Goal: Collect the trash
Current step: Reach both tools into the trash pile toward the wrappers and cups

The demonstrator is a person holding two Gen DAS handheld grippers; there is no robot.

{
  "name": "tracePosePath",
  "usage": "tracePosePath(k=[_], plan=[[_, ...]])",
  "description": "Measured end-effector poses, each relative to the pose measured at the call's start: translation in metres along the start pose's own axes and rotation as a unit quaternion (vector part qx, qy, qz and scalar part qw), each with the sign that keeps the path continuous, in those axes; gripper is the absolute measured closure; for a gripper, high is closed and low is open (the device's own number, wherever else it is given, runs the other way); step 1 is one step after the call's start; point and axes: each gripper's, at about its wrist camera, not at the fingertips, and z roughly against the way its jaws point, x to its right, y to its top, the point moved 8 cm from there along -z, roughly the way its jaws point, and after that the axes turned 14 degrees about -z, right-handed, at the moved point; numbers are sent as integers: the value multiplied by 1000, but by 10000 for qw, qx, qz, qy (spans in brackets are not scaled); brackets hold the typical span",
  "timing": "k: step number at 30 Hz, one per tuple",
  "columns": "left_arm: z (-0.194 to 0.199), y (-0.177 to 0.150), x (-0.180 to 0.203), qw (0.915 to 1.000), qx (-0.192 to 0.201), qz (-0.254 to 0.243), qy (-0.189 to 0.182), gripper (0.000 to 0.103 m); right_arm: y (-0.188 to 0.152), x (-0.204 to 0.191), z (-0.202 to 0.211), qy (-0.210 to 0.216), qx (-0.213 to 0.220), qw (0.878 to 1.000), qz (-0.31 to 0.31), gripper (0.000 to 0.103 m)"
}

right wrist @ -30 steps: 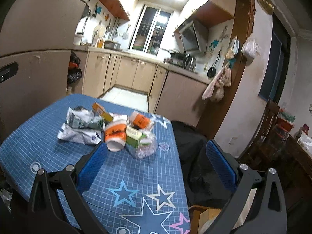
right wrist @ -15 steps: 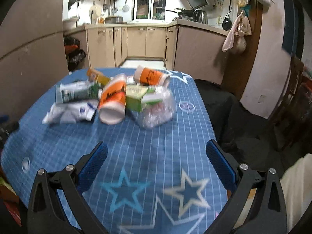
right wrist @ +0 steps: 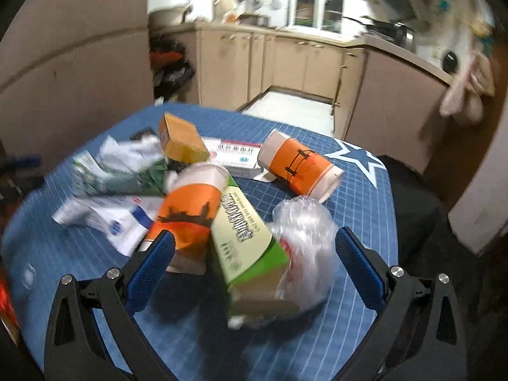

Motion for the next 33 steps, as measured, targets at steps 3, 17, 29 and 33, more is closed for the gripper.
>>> tracePosePath(k=[3,17,29,33], plan=[[-3,-3,-3,10000,-63,54,3,13,2,-1,-4,474,-115,9988,24,25],[0,-7,-5,9998,-119,131,-17,13,-17,-36,-3,700,-794,9815,1595,28],[0,-11,-2,9998,-161,120,-15,13,-32,-48,-29,185,-1247,9693,2110,53],[3,-9,-2,9999,-144,76,-16,13,-38,-46,-1,416,-952,9836,1477,98]])
